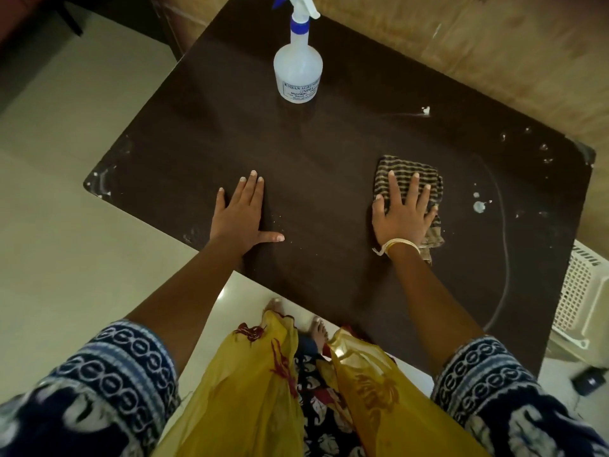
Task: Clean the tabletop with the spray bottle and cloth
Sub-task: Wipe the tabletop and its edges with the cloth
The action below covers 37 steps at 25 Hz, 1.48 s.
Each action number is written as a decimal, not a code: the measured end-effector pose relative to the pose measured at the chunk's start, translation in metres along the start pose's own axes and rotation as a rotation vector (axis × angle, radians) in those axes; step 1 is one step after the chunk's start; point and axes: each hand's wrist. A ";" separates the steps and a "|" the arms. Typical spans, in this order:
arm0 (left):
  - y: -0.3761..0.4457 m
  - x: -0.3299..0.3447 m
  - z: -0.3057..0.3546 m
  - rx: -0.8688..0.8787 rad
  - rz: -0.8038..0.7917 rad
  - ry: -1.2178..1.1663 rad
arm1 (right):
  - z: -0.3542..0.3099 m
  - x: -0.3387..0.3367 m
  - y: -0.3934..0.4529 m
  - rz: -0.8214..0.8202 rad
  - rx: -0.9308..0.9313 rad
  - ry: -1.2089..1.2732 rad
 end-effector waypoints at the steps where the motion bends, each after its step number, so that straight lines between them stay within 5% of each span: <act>1: 0.001 -0.001 0.001 0.005 -0.009 0.003 | -0.009 0.003 -0.004 0.008 0.036 0.004; 4: -0.003 -0.004 -0.008 0.060 -0.030 0.003 | -0.044 0.010 -0.019 0.026 0.044 0.017; 9: -0.052 0.004 -0.069 0.097 0.095 0.017 | -0.123 0.025 -0.078 0.024 -0.184 0.033; 15: -0.099 0.016 -0.141 0.068 0.022 0.081 | -0.204 0.042 -0.170 -0.049 -0.516 0.066; 20: -0.114 0.023 -0.159 0.129 -0.035 0.028 | -0.215 0.040 -0.203 -0.133 -0.644 0.127; 24: -0.120 0.020 -0.155 0.167 -0.047 -0.020 | -0.199 0.031 -0.217 -0.179 -0.655 0.404; 31: -0.124 -0.001 -0.137 0.274 -0.050 0.041 | -0.178 -0.015 -0.208 -0.395 -0.230 0.768; 34: -0.121 -0.011 -0.120 0.282 0.002 -0.019 | -0.158 -0.026 -0.209 -0.317 -0.044 1.038; 37: -0.111 -0.022 -0.097 0.301 0.049 -0.061 | -0.137 -0.038 -0.193 -0.226 0.419 1.460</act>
Point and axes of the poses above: each hand's wrist, its own y-axis towards the middle knuckle, its own x-axis out of the palm, z = x × y, and after that the axes turned 9 degrees about z, right-handed
